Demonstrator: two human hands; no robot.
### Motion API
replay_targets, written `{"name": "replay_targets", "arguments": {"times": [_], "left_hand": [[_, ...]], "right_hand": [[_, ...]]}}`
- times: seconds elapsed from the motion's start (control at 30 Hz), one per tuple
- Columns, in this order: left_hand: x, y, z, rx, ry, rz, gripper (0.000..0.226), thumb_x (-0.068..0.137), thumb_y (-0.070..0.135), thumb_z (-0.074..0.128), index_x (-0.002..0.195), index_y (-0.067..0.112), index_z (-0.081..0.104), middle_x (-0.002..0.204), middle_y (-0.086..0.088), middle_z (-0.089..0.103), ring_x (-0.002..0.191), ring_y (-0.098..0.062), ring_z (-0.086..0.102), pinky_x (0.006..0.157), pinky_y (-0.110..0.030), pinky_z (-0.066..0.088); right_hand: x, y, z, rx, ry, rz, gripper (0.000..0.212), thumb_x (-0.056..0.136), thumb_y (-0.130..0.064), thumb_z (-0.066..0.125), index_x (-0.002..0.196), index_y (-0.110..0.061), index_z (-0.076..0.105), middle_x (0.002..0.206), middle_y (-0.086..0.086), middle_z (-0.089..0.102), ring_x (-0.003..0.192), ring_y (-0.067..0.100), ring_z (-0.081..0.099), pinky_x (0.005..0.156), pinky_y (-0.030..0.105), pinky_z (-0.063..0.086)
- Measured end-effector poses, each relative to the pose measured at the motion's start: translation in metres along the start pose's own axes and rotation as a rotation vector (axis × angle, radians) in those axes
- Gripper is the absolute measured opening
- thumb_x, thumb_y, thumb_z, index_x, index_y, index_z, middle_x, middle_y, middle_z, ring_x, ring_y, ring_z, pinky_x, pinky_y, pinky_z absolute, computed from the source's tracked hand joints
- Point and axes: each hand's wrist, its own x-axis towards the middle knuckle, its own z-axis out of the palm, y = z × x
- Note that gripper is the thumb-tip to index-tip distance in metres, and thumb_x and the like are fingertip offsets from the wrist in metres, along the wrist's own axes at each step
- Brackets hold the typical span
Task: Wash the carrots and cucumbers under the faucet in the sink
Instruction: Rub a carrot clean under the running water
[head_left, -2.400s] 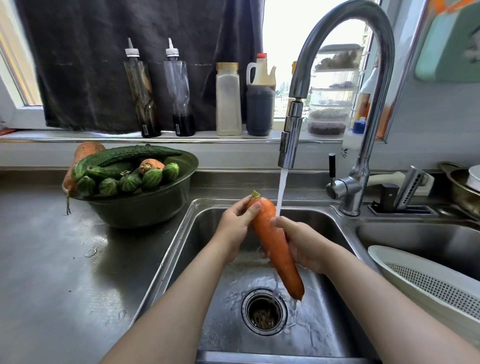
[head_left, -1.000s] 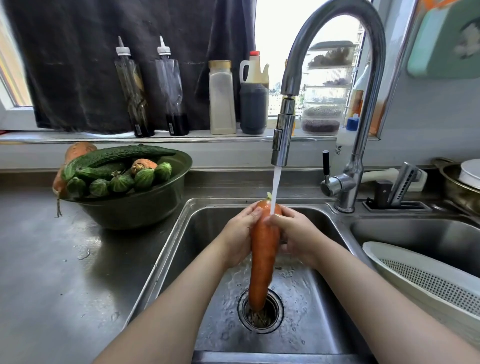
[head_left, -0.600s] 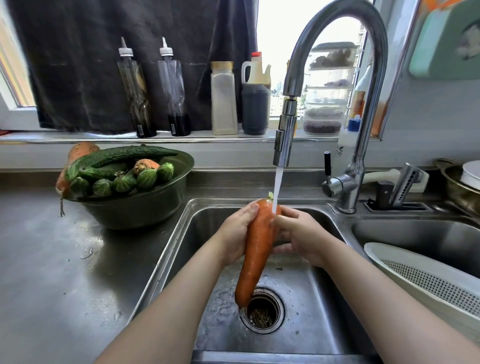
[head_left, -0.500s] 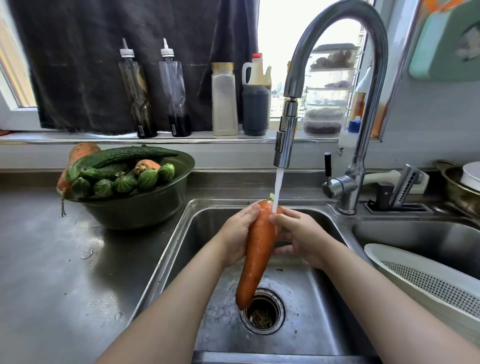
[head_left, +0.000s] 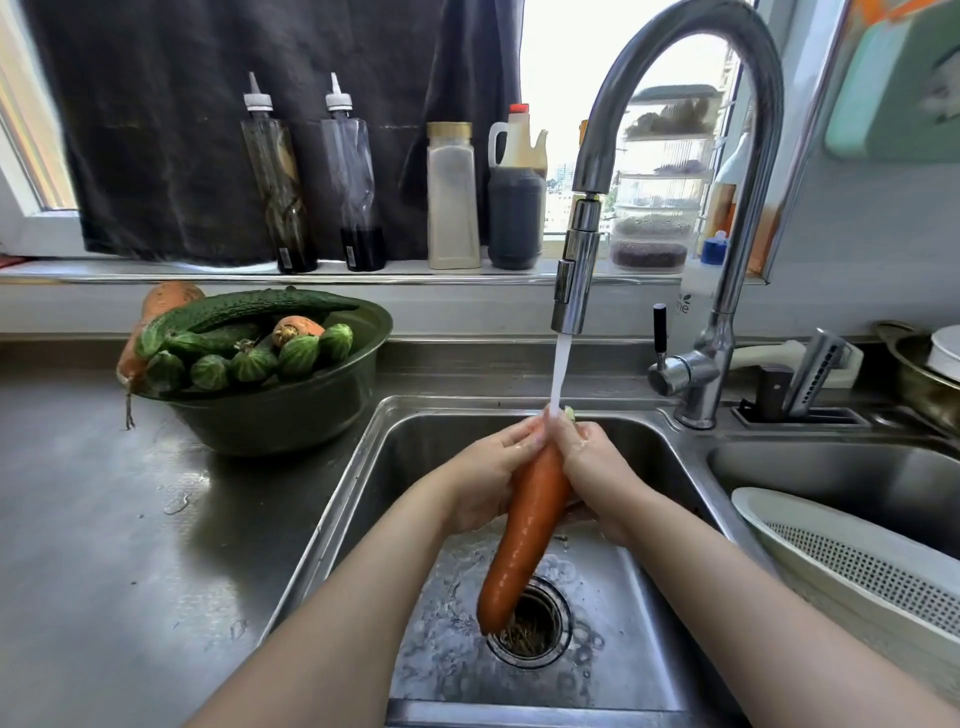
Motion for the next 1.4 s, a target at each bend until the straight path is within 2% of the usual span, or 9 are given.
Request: {"name": "replay_targets", "arguments": {"times": [0.23, 0.33, 0.5, 0.6, 0.77, 0.9, 1.1, 1.23, 1.4], "left_hand": [[0.004, 0.002, -0.004, 0.013, 0.137, 0.034, 0.035, 0.107, 0.022, 0.052, 0.142, 0.021, 0.053, 0.130, -0.018, 0.066, 0.113, -0.039, 0.069, 0.095, -0.055, 0.057], [0.015, -0.001, -0.014, -0.151, 0.340, 0.076, 0.029, 0.109, 0.028, 0.048, 0.138, 0.026, 0.049, 0.135, -0.017, 0.060, 0.117, -0.040, 0.065, 0.099, -0.062, 0.053], [0.028, -0.001, -0.031, -0.617, 0.539, 0.178, 0.045, 0.109, 0.031, 0.044, 0.151, 0.014, 0.042, 0.134, -0.022, 0.061, 0.117, -0.035, 0.063, 0.093, -0.055, 0.052], [0.023, 0.002, -0.033, -0.529, 0.523, 0.148, 0.048, 0.102, 0.039, 0.057, 0.144, 0.017, 0.047, 0.125, -0.013, 0.064, 0.104, -0.028, 0.067, 0.075, -0.048, 0.060], [0.023, -0.005, -0.047, -0.229, 0.591, 0.062, 0.058, 0.088, 0.027, 0.078, 0.132, 0.025, 0.041, 0.126, -0.009, 0.057, 0.108, -0.033, 0.065, 0.072, -0.043, 0.059], [0.018, -0.003, -0.056, -0.276, 0.497, 0.022, 0.065, 0.076, 0.021, 0.085, 0.129, 0.017, 0.046, 0.134, -0.016, 0.056, 0.111, -0.035, 0.065, 0.070, -0.041, 0.060], [-0.004, -0.001, -0.066, 0.280, 0.149, -0.138, 0.070, 0.068, 0.030, 0.090, 0.130, 0.025, 0.057, 0.124, -0.007, 0.067, 0.096, -0.018, 0.068, 0.065, -0.026, 0.053], [-0.003, -0.011, -0.048, 0.395, -0.197, -0.307, 0.073, 0.079, 0.017, 0.084, 0.143, 0.017, 0.050, 0.135, -0.012, 0.064, 0.116, -0.030, 0.070, 0.084, -0.039, 0.062], [-0.004, -0.013, -0.044, 0.350, -0.307, -0.388, 0.051, 0.088, 0.007, 0.076, 0.135, 0.007, 0.056, 0.128, -0.010, 0.068, 0.119, -0.031, 0.068, 0.098, -0.044, 0.058]], "right_hand": [[0.010, 0.003, -0.009, 0.155, -0.147, 0.018, 0.035, 0.110, -0.037, 0.043, 0.138, -0.019, 0.055, 0.117, 0.019, 0.070, 0.092, 0.034, 0.073, 0.076, 0.049, 0.061], [0.012, 0.005, -0.013, 0.229, -0.334, 0.097, 0.063, 0.096, -0.011, 0.064, 0.154, -0.014, 0.039, 0.132, 0.020, 0.062, 0.096, 0.031, 0.072, 0.074, 0.044, 0.060], [-0.006, 0.002, -0.014, -0.133, -0.624, 0.236, 0.037, 0.100, -0.032, 0.064, 0.128, -0.010, 0.055, 0.113, 0.012, 0.073, 0.093, 0.033, 0.075, 0.083, 0.050, 0.059], [-0.002, 0.005, -0.016, -0.186, -0.511, 0.128, 0.015, 0.099, -0.020, 0.068, 0.110, -0.011, 0.062, 0.088, 0.008, 0.068, 0.064, 0.019, 0.065, 0.063, 0.039, 0.060], [0.009, 0.009, -0.039, -0.242, -0.242, -0.082, 0.030, 0.083, -0.011, 0.083, 0.111, -0.020, 0.074, 0.075, 0.007, 0.065, 0.051, 0.013, 0.052, 0.046, 0.025, 0.045], [0.014, 0.008, -0.051, -0.003, -0.061, -0.120, 0.048, 0.075, -0.003, 0.088, 0.118, -0.016, 0.070, 0.077, 0.008, 0.069, 0.052, 0.016, 0.056, 0.048, 0.026, 0.047], [0.016, 0.003, -0.044, 0.380, -0.083, -0.066, 0.046, 0.074, -0.026, 0.077, 0.116, -0.010, 0.067, 0.090, 0.007, 0.078, 0.079, 0.021, 0.076, 0.080, 0.041, 0.060], [0.011, 0.007, -0.030, 0.321, -0.245, -0.021, 0.046, 0.088, -0.030, 0.070, 0.128, -0.008, 0.063, 0.114, 0.017, 0.076, 0.102, 0.034, 0.074, 0.081, 0.046, 0.060], [0.007, 0.013, -0.013, 0.252, -0.313, -0.007, 0.034, 0.102, -0.029, 0.061, 0.131, -0.011, 0.058, 0.117, 0.013, 0.075, 0.110, 0.033, 0.072, 0.099, 0.056, 0.055]]}}
